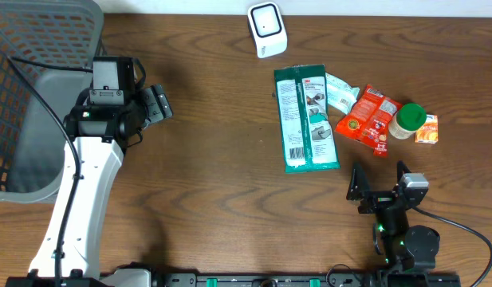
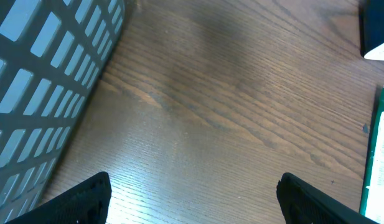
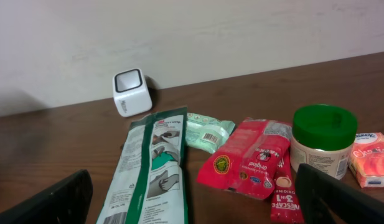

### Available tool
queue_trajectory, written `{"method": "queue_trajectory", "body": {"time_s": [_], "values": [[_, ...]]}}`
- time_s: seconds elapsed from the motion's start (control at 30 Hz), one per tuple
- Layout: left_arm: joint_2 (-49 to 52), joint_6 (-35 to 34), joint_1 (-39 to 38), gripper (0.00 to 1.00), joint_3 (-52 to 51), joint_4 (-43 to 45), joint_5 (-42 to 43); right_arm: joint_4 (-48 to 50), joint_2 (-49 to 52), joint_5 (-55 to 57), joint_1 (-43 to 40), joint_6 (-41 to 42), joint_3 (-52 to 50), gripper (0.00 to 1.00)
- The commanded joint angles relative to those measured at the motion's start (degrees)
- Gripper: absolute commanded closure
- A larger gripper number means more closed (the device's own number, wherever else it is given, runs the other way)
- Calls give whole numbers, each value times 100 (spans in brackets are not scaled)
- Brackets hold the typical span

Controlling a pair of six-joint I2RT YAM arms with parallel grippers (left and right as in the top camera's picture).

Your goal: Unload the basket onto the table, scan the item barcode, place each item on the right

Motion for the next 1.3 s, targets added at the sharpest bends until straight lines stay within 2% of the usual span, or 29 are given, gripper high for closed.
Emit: {"method": "queue_trajectory", "body": {"time_s": [0.0,0.3,0.47,0.83,1.27], "values": [[-2,15,24,14,57,2,-55,-20,-35,28,50,61,-9,1],[-474,15,20,14,57,0,-55,-20,-35,26,50,61,-9,1],[-1471,15,20,14,57,0,-55,-20,-35,26,50,61,-9,1],[-4380,105,20,14,57,-125,-129,-20,-35,26,50,61,-9,1],[-6826,144,101,14,-306,-1508,-184,-20,-35,26,50,61,-9,1]]}}
